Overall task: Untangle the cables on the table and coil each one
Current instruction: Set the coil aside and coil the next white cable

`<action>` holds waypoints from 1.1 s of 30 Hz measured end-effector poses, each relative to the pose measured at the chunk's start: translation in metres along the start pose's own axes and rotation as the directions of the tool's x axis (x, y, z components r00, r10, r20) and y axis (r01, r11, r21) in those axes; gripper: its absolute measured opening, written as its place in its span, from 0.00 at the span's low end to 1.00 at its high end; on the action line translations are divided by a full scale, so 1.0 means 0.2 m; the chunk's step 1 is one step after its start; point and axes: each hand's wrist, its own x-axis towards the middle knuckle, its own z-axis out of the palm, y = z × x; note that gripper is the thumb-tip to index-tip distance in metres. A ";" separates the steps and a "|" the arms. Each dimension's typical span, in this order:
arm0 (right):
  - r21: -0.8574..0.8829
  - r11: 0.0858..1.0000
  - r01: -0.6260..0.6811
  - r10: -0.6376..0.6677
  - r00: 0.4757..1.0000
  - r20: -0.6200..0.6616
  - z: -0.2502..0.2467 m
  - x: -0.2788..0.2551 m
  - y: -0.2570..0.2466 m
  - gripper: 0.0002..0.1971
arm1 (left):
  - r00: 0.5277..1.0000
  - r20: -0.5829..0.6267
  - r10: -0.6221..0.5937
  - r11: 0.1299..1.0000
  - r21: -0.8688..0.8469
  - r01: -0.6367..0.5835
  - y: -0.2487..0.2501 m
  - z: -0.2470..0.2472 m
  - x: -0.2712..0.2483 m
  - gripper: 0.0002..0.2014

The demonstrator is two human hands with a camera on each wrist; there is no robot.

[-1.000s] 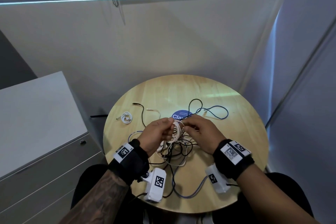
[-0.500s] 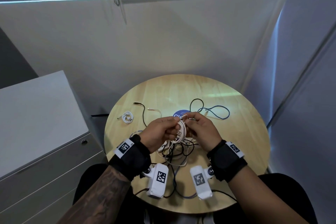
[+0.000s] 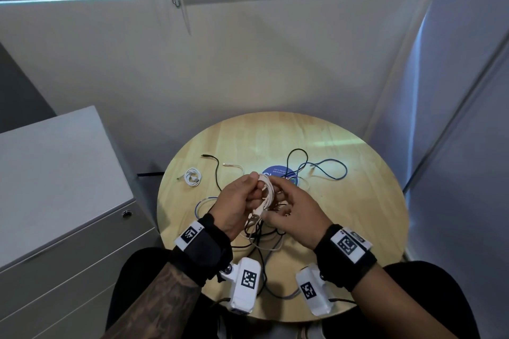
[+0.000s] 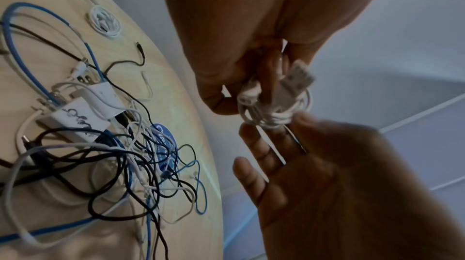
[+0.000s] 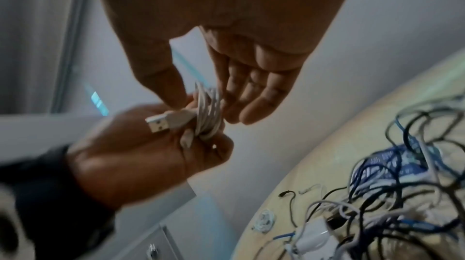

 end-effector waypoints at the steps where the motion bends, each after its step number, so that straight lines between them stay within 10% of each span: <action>1: -0.064 0.998 0.014 -0.014 1.000 -0.003 0.01 0.00 0.00 0.31 | 1.000 0.002 -0.001 1.000 -0.007 0.001 0.01 0.01 -0.01 0.15; 6: -0.153 0.987 0.044 -0.055 0.996 -0.071 0.03 0.01 -0.01 0.33 | 1.000 -0.001 -0.002 0.999 -0.050 0.002 0.02 0.03 -0.04 0.15; 14: 0.249 0.969 0.006 0.054 0.971 -0.231 0.06 0.03 0.01 0.16 | 0.977 0.213 -0.025 0.918 -0.383 0.107 0.03 0.02 -0.05 0.10; 25: 0.387 0.916 -0.105 0.186 0.966 -0.179 -0.03 0.06 -0.04 0.08 | 0.972 0.215 0.095 0.993 0.051 -0.108 -0.03 -0.02 -0.01 0.10; 33: 0.134 0.990 0.036 -0.017 0.990 -0.142 -0.09 0.08 -0.06 0.06 | 0.963 0.267 0.019 0.959 0.266 -0.093 0.02 -0.06 0.01 0.09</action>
